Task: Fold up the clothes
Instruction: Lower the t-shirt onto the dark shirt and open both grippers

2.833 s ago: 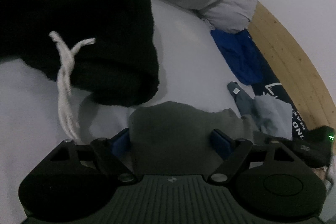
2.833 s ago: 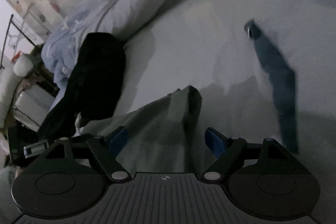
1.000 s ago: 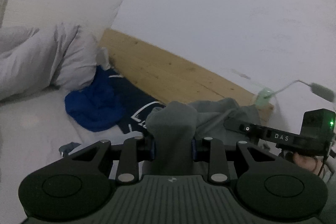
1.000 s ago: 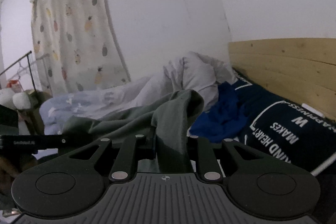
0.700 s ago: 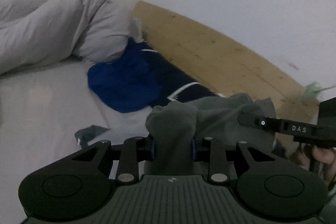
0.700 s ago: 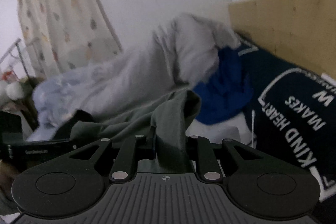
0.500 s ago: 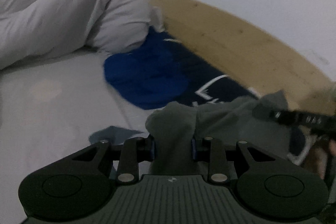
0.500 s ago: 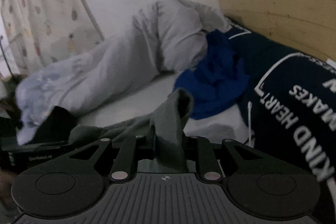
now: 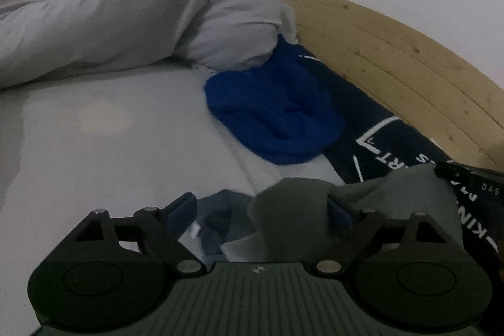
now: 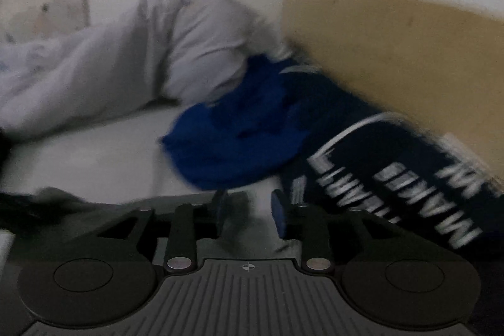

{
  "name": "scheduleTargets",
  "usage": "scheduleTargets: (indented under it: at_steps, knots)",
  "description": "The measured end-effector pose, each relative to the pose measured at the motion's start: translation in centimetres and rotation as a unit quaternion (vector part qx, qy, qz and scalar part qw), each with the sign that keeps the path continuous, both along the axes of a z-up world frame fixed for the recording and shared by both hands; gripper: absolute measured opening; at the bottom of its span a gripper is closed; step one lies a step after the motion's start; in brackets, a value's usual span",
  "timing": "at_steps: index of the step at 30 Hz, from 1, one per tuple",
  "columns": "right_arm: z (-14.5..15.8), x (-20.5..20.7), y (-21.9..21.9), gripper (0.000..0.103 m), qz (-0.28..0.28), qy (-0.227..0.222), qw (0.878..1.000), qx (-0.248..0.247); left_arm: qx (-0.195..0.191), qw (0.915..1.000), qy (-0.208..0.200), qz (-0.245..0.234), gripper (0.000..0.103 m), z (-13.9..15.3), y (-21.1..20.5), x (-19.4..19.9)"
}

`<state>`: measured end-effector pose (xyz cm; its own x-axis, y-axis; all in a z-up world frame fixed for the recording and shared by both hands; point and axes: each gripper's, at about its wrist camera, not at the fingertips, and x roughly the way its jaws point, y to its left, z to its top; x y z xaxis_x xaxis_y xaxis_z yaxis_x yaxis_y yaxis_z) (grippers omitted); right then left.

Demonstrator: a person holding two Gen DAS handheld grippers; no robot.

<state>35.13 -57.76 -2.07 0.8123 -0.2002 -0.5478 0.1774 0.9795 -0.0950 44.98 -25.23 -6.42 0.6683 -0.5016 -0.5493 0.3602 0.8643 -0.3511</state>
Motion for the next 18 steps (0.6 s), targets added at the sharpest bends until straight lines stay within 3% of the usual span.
scheduleTargets:
  at_steps: [1, 5, 8, 12, 18]
  knots:
    - [0.1, -0.3, 0.1, 0.054, -0.019, -0.006, 1.0, -0.023, 0.002, 1.0, -0.005, 0.005, 0.087, 0.3, 0.5, -0.3]
    - [1.0, -1.8, -0.3, 0.066, -0.086, -0.035, 0.993, -0.072, 0.005, 0.9993, -0.015, 0.034, 0.094, 1.8, 2.3, -1.4]
    - [2.6, -4.1, -0.4, 0.075, -0.101, -0.051, 0.992, -0.049, 0.002, 0.9973, -0.014, 0.071, 0.097, 3.4, 3.7, -1.8]
    - [5.9, -8.5, 1.5, 0.081, -0.084, -0.081, 0.993, -0.029, -0.005, 0.996, -0.044, 0.078, 0.097, 7.4, 5.6, -4.6]
    - [12.4, -16.3, 6.4, 0.093, -0.017, -0.124, 0.992, 0.01, -0.012, 0.9908, -0.113, 0.074, 0.103, 13.7, 9.5, -13.1]
